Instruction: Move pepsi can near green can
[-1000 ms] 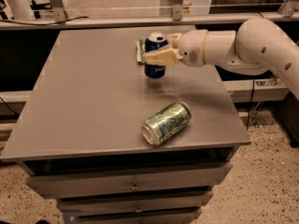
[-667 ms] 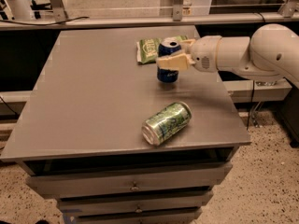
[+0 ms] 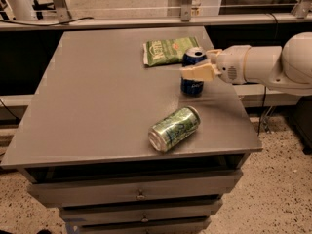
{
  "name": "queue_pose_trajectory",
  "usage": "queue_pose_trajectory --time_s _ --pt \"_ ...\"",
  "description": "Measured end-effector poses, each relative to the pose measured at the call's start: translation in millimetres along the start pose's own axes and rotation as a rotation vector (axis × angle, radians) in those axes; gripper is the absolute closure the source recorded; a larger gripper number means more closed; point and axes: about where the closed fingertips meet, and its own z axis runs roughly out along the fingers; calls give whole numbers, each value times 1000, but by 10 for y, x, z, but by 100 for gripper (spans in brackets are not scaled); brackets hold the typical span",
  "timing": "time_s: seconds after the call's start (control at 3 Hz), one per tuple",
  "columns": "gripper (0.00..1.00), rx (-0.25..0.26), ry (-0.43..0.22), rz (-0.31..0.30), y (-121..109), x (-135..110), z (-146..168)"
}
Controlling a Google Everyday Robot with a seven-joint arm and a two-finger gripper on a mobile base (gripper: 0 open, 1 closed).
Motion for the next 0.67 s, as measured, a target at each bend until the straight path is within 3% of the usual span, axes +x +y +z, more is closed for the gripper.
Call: queue_pose_trajectory --time_s 0.67 --pt "100 22 34 27 45 101 -245"
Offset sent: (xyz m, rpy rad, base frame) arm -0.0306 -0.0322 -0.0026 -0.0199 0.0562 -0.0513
